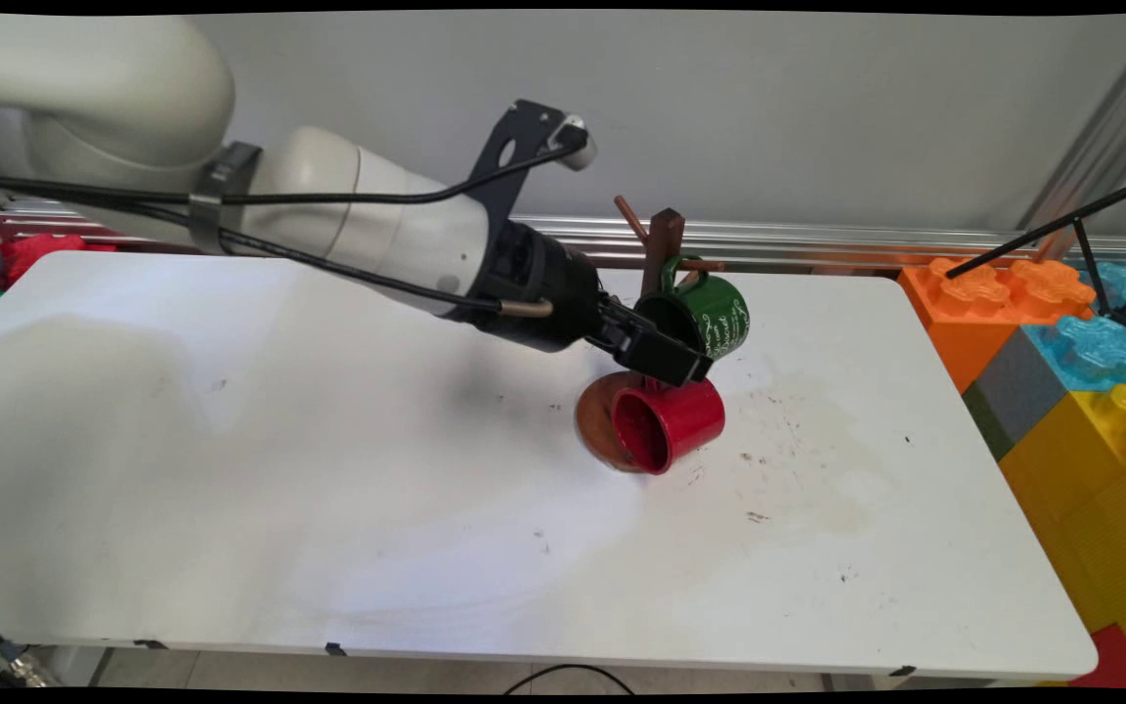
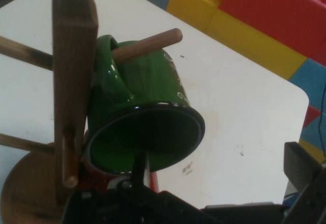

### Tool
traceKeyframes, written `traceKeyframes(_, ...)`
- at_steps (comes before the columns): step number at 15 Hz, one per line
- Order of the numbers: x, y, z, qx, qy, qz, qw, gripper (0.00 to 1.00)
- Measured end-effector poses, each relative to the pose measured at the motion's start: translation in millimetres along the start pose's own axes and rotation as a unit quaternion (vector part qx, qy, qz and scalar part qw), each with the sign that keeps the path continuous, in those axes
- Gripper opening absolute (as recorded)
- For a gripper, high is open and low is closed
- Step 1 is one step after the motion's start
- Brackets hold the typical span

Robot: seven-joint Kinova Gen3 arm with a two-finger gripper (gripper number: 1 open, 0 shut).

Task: Pick up the green mug from the rack

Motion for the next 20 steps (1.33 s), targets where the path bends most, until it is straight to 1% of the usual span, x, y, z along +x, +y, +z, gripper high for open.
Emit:
traceKeyframes(7,-9,1,29,-0.009,0.028,-0.012,0.9995,1.0)
traceKeyframes(11,-12,-1,43,-0.013,0.039,-0.014,0.999,1.0)
traceKeyframes(20,-20,-3,66,-0.017,0.052,-0.015,0.9984,1.0)
